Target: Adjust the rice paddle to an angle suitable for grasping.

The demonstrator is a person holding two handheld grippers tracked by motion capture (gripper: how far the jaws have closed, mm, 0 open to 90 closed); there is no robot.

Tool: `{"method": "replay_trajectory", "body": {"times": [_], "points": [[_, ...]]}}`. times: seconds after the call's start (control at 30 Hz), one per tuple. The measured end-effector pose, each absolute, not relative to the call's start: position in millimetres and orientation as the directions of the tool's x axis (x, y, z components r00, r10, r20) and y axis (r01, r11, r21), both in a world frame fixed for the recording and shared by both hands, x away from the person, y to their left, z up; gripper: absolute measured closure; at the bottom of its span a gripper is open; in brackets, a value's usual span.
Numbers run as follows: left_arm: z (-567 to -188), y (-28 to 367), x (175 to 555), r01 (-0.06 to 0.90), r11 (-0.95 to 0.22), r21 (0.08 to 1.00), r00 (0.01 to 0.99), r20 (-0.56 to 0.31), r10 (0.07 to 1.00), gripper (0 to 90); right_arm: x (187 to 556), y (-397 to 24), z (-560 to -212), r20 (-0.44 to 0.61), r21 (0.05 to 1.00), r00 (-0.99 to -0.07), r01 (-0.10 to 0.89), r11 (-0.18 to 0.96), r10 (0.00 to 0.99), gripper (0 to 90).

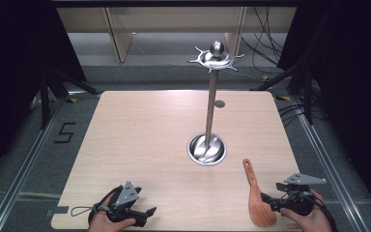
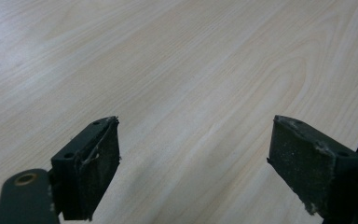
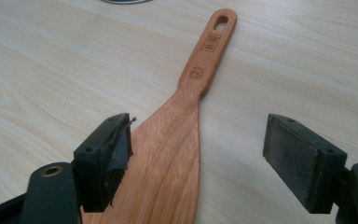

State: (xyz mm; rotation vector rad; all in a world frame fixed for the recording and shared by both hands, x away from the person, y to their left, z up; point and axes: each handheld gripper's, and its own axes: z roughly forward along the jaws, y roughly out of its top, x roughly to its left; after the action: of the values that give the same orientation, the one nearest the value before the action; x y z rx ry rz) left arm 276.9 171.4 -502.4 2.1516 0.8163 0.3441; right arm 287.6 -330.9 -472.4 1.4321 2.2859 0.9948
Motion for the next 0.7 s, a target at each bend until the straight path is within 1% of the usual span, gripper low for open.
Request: {"method": "replay_trajectory", "body": {"times": [0.03, 0.1, 0.13, 0.17, 0.2, 0.23, 0.27, 0.3, 0.33, 0.37, 0.4, 0.47, 0.5, 0.53, 0.57, 0.6, 0.63, 0.67, 0.7], "points": [[-502.6, 171.3, 276.9, 0.439, -0.479, 0.760, 0.757, -0.025, 0.653, 15.8, 286.3, -329.5, -471.6, 0.154, 0.658, -0.466, 0.706, 0.262, 0.871, 25.2], [-502.7, 171.2, 276.9, 0.440, -0.477, 0.761, 0.755, -0.026, 0.655, 15.8, 285.8, -329.2, -470.5, 0.148, 0.651, -0.463, 0.711, 0.267, 0.874, 25.2], [-501.9, 172.5, 278.8, 0.416, -0.499, 0.760, 0.765, 0.004, 0.643, 15.8, 286.6, -329.4, -470.1, 0.143, 0.656, -0.471, 0.703, 0.273, 0.870, 25.6], [-502.2, 171.9, 277.4, 0.431, -0.488, 0.759, 0.761, -0.016, 0.648, 15.8, 287.2, -329.7, -469.7, 0.129, 0.659, -0.478, 0.696, 0.285, 0.869, 25.8], [-502.2, 171.9, 277.4, 0.431, -0.488, 0.759, 0.761, -0.016, 0.648, 15.8, 287.2, -329.7, -469.7, 0.129, 0.659, -0.478, 0.696, 0.285, 0.869, 25.8], [-502.6, 171.4, 276.9, 0.440, -0.478, 0.760, 0.755, -0.026, 0.655, 15.8, 292.8, -334.6, -473.0, 0.056, 0.699, -0.557, 0.615, 0.366, 0.829, 25.9], [-501.9, 173.0, 279.0, 0.419, -0.500, 0.758, 0.762, 0.006, 0.647, 15.8, 292.2, -332.6, -470.7, 0.086, 0.685, -0.531, 0.646, 0.337, 0.843, 26.0], [-501.8, 173.5, 279.6, 0.412, -0.507, 0.757, 0.765, 0.014, 0.643, 15.8, 292.9, -333.5, -469.9, 0.071, 0.686, -0.532, 0.640, 0.346, 0.844, 26.6], [-501.9, 173.2, 279.5, 0.413, -0.505, 0.757, 0.765, 0.012, 0.643, 15.8, 292.2, -333.7, -469.4, 0.070, 0.674, -0.518, 0.655, 0.343, 0.852, 27.7], [-502.3, 172.6, 279.2, 0.416, -0.505, 0.757, 0.766, 0.008, 0.643, 15.8, 293.4, -334.1, -469.8, 0.064, 0.684, -0.523, 0.643, 0.344, 0.850, 28.2], [-503.8, 170.8, 278.0, 0.440, -0.483, 0.757, 0.752, -0.016, 0.659, 15.8, 291.8, -332.4, -467.8, 0.081, 0.666, -0.500, 0.671, 0.326, 0.862, 28.2], [-503.8, 170.6, 278.3, 0.438, -0.487, 0.756, 0.750, -0.008, 0.661, 15.8, 291.9, -331.8, -465.8, 0.103, 0.640, -0.489, 0.699, 0.319, 0.866, 28.1], [-503.9, 170.5, 278.2, 0.436, -0.485, 0.758, 0.747, -0.004, 0.665, 15.8, 292.5, -331.3, -465.8, 0.097, 0.633, -0.477, 0.707, 0.316, 0.873, 28.1], [-503.8, 170.9, 278.2, 0.435, -0.488, 0.756, 0.749, -0.004, 0.663, 15.8, 295.3, -333.3, -467.4, 0.065, 0.648, -0.504, 0.677, 0.348, 0.861, 28.1], [-502.5, 172.7, 279.4, 0.415, -0.507, 0.755, 0.767, 0.009, 0.642, 15.8, 296.0, -333.3, -466.8, 0.069, 0.627, -0.497, 0.696, 0.350, 0.865, 27.8], [-503.0, 171.8, 278.1, 0.435, -0.488, 0.757, 0.757, -0.014, 0.653, 15.8, 298.0, -333.2, -466.2, 0.068, 0.630, -0.502, 0.692, 0.353, 0.862, 26.6], [-503.0, 171.9, 278.2, 0.435, -0.487, 0.758, 0.756, -0.013, 0.655, 15.8, 300.5, -333.1, -467.3, 0.070, 0.632, -0.510, 0.688, 0.358, 0.857, 25.8], [-503.9, 171.1, 278.0, 0.440, -0.475, 0.762, 0.752, -0.023, 0.659, 15.8, 301.4, -332.3, -466.3, 0.077, 0.618, -0.499, 0.703, 0.352, 0.863, 25.8], [-503.4, 171.2, 278.2, 0.434, -0.487, 0.758, 0.754, -0.009, 0.657, 15.8, 302.9, -332.4, -466.5, 0.048, 0.618, -0.501, 0.695, 0.369, 0.864, 25.3]]}}
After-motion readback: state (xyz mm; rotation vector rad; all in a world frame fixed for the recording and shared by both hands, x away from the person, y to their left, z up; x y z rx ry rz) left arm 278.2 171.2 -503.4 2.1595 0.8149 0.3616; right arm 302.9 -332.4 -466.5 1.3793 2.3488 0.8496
